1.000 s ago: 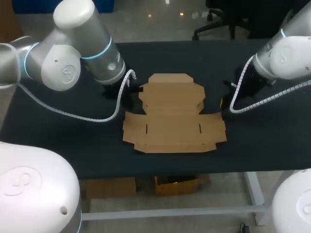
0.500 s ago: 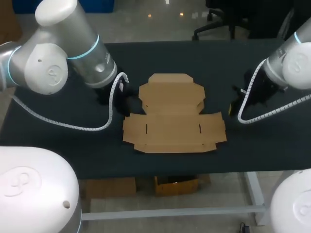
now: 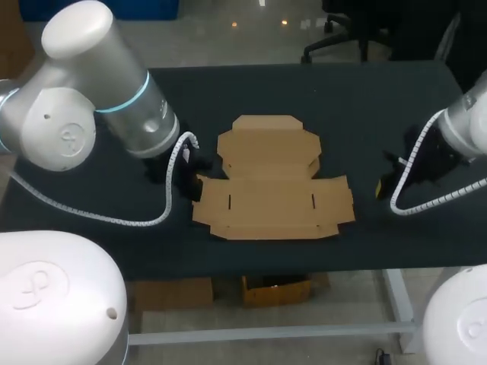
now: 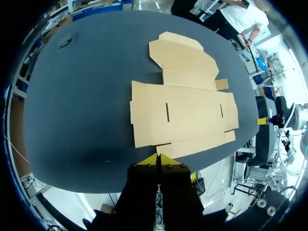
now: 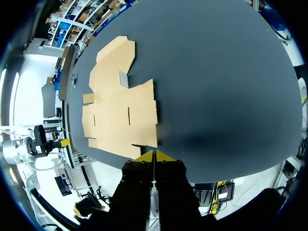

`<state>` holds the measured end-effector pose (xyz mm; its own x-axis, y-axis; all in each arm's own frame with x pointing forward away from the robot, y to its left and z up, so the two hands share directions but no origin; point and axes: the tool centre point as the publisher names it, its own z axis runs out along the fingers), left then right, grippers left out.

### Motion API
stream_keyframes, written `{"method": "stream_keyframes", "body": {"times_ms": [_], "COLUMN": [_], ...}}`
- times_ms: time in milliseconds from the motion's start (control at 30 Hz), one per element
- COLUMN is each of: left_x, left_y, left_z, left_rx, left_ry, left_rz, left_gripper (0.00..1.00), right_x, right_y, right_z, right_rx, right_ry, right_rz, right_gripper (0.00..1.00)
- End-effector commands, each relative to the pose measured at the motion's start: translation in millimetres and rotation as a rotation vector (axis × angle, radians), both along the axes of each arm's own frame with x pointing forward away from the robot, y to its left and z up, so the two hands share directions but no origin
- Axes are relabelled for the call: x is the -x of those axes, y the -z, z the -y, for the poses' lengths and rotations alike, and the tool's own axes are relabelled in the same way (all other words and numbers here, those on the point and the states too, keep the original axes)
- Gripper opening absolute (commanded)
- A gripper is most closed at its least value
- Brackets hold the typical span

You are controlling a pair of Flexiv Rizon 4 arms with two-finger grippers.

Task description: Assemble the packaging by folding the flat box into shape, placing the metal phone stand inside, and closing the box properly

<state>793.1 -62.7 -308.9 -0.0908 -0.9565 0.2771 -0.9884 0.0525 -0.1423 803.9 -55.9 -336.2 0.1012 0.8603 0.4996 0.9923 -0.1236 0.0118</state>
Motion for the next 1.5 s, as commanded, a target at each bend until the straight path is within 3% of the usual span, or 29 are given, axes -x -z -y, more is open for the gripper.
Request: {"method": "stream_keyframes", "body": {"times_ms": [33,300,1200,1500], "left_x": [11.2,20.4,19.0,26.1], "left_y": [1.3,5.4,5.9,10.5], "left_z": [-4.4,-7.2,-12.7,-17.6], "left_rx": [0.011,0.001,-0.002,0.04], "left_ry": [0.004,0.005,-0.027,-0.041], "left_rz": [-0.003,-0.033,-0.016,-0.006], "left_gripper": [0.0,0.0,0.0,0.0], "right_x": [16.3,27.5,27.6,27.9], "right_y": [-7.7,-2.9,-3.2,3.1], "right_z": [12.0,21.0,20.7,16.9], "right_rx": [-0.027,-0.059,-0.046,-0.043], "right_ry": [-0.011,-0.03,-0.022,-0.006], "right_rz": [0.012,-0.038,-0.039,-0.028], "right_gripper": [0.0,0.0,0.0,0.0]}}
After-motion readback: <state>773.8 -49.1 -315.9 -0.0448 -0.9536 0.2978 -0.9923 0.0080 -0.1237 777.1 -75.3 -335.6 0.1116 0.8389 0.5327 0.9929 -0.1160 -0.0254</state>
